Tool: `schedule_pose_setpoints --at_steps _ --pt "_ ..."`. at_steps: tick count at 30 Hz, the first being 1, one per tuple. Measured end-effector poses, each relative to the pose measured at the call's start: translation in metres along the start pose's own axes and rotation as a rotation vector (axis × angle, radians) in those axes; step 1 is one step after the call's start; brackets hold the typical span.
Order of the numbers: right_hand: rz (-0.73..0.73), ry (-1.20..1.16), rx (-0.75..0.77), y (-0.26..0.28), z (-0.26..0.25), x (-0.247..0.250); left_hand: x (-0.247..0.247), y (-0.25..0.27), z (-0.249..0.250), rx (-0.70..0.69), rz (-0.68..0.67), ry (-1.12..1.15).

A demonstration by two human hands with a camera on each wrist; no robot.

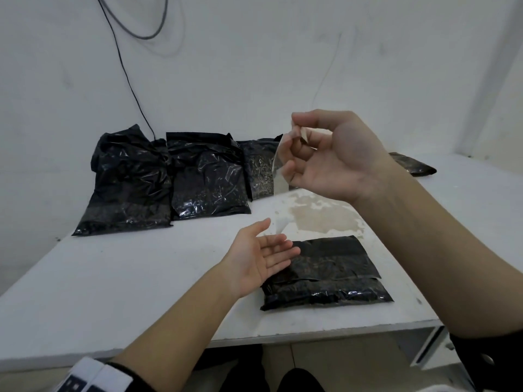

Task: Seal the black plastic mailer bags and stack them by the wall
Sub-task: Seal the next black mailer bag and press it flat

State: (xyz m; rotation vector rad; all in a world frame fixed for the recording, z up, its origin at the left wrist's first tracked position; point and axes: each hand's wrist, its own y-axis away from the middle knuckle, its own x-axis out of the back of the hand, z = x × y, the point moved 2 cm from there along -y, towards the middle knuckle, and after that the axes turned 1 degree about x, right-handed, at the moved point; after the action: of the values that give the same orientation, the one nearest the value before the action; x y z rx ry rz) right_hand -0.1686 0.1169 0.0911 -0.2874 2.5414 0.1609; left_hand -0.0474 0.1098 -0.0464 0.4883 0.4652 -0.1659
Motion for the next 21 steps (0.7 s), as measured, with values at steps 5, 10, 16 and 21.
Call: schedule_pose_setpoints --at_steps 5,10,16,21 --pt "0.03 0.01 0.015 0.008 -0.004 0.012 0.003 -0.003 -0.004 -0.052 0.021 0.043" --pt "0.128 0.089 0.029 0.028 -0.01 0.056 0.007 -0.003 -0.01 -0.149 0.108 0.156" --pt "0.394 0.336 -0.052 0.047 0.002 0.131 0.005 -0.001 -0.02 -0.259 0.159 0.082" --pt "0.494 0.369 -0.175 0.05 0.028 0.176 0.002 -0.003 -0.024 -0.322 0.192 -0.001"
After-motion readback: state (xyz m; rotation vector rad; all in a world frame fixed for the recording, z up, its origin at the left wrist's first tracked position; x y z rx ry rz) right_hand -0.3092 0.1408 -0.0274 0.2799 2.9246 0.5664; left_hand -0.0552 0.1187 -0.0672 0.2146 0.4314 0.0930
